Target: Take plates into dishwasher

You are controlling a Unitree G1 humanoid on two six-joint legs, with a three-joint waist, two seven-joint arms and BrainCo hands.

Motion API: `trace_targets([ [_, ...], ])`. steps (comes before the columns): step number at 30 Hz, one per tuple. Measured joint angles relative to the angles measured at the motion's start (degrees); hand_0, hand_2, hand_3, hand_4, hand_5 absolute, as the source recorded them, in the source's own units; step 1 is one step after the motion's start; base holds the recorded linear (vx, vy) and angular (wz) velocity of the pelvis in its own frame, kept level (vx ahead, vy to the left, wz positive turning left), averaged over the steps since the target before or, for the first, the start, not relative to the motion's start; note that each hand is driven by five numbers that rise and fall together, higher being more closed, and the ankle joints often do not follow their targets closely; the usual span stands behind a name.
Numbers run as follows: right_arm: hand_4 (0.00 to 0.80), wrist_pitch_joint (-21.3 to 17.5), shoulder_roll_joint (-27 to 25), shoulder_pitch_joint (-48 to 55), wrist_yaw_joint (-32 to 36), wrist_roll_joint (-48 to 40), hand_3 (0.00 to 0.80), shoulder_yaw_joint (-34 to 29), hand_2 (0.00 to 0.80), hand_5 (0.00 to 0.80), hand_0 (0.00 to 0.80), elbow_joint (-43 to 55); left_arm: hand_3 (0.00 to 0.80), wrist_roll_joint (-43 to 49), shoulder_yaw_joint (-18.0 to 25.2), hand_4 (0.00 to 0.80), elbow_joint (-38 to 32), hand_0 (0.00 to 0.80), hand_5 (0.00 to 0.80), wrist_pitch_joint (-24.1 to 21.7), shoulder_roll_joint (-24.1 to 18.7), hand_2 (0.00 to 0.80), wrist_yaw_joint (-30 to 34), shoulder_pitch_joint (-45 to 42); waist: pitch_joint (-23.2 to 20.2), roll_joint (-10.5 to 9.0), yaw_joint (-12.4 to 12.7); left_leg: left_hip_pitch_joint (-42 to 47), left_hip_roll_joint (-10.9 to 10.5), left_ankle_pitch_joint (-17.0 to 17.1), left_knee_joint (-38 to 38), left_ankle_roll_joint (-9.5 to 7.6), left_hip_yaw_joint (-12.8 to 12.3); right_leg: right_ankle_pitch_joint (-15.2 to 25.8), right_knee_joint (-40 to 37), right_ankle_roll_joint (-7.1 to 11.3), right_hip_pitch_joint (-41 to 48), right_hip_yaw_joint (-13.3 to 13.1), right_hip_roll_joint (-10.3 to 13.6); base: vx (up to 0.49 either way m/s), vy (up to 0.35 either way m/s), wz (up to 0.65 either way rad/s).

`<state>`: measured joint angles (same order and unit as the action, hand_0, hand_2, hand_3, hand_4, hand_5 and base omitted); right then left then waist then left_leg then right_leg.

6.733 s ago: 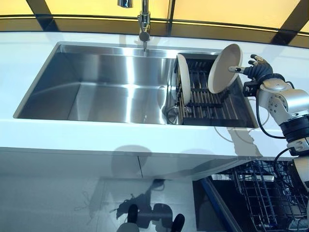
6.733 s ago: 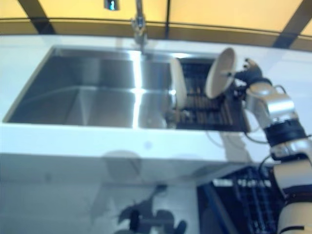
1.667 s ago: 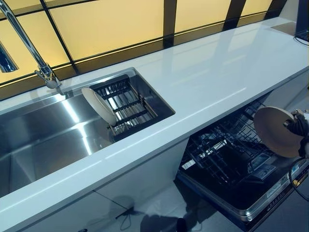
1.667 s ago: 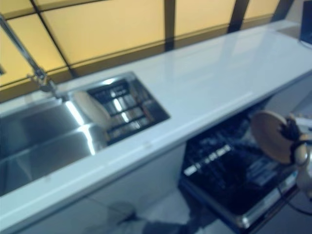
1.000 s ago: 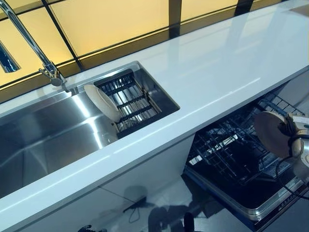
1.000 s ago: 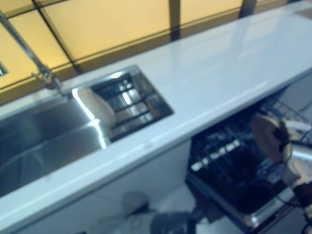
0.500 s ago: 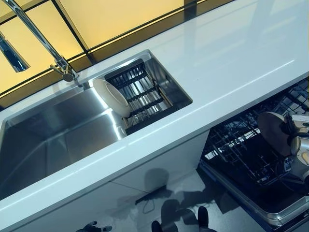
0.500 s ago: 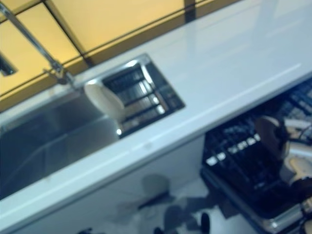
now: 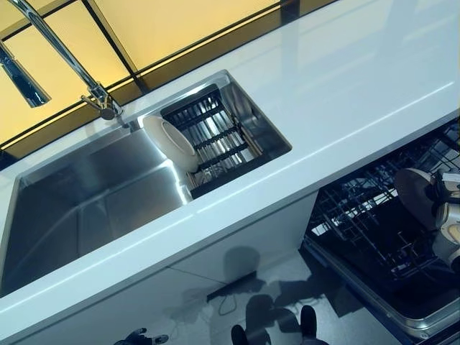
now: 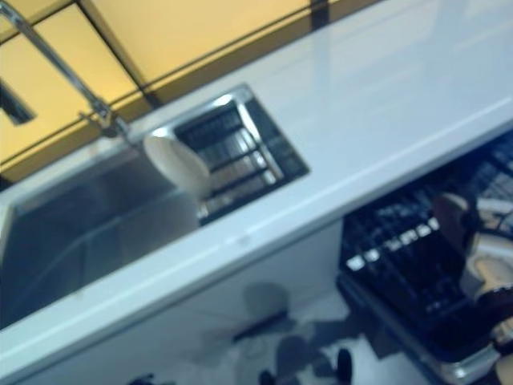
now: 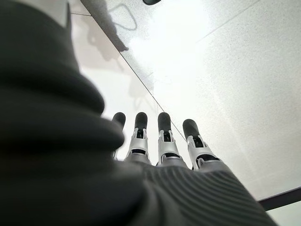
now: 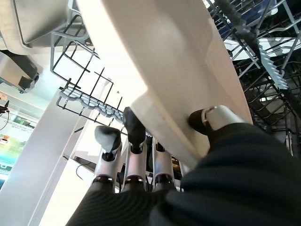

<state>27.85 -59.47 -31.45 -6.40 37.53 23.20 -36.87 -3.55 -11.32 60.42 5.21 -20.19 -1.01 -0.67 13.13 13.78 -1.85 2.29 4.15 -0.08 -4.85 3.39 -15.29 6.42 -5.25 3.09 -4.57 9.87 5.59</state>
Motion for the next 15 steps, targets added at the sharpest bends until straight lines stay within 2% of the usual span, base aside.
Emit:
trace_targets([
  [8, 0.8, 0.16, 0.36, -0.13, -0.33, 0.04, 0.8, 0.01, 0.8, 0.8, 0.8, -1.53, 0.0, -0.68, 0.0, 0.0, 0.0, 0.0, 0.0, -0.04, 0.0, 0.0, 0.01, 0.01, 0.04, 0.08, 1.13, 0.12, -0.06, 0.04, 0.01, -0.05, 0.11, -0.02, 0.01, 0.04, 0.19, 0.09, 0.06, 0.0, 0.0, 0.0],
  [9, 0.562, 0.3, 0.36, -0.13, -0.28, 0.03, 0.562, 0.01, 0.562, 0.562, 0.562, -1.81, 0.0, -0.68, 0.0, 0.0, 0.02, 0.0, 0.0, -0.1, 0.0, 0.0, 0.05, 0.0, 0.04, 0.08, 1.18, 0.13, -0.06, 0.05, 0.01, -0.05, 0.15, -0.02, 0.01, 0.04, 0.23, 0.1, 0.07, 0.0, 0.0, 0.0],
  [10, 0.173, 0.43, 0.36, -0.13, -0.04, 0.06, 0.173, 0.01, 0.173, 0.173, 0.173, -1.84, 0.0, -0.66, 0.01, 0.0, 0.03, 0.0, 0.0, -0.19, 0.0, 0.0, 0.12, -0.01, 0.04, 0.07, 1.22, 0.15, -0.07, 0.05, 0.01, -0.06, 0.18, -0.02, 0.01, 0.04, 0.27, 0.13, 0.07, 0.004, 0.013, 0.03],
  [11, 0.0, 0.43, 0.45, -0.13, 0.86, 0.06, 0.0, 0.01, 0.0, 0.0, 0.0, -1.83, 0.0, -0.64, 0.01, 0.0, 0.03, 0.0, 0.0, -0.42, 0.0, 0.0, 0.24, -0.05, 0.05, 0.05, 1.31, 0.16, -0.07, 0.05, 0.01, -0.05, 0.29, -0.02, 0.01, 0.04, 0.35, 0.21, 0.07, 0.007, 0.014, 0.04],
  [15, 0.0, 0.86, 1.0, -0.03, 2.55, 0.06, 0.0, 0.02, 0.0, 0.0, 0.0, -1.65, 0.0, -0.5, 0.04, 0.0, 0.0, 0.0, 0.0, -0.58, 0.0, 0.0, 0.71, -0.13, 0.21, -0.19, 1.28, 0.4, -0.15, 0.06, 0.01, -0.06, 0.41, 0.01, 0.08, 0.06, 0.62, 0.27, 0.1, 0.003, 0.004, 0.01],
])
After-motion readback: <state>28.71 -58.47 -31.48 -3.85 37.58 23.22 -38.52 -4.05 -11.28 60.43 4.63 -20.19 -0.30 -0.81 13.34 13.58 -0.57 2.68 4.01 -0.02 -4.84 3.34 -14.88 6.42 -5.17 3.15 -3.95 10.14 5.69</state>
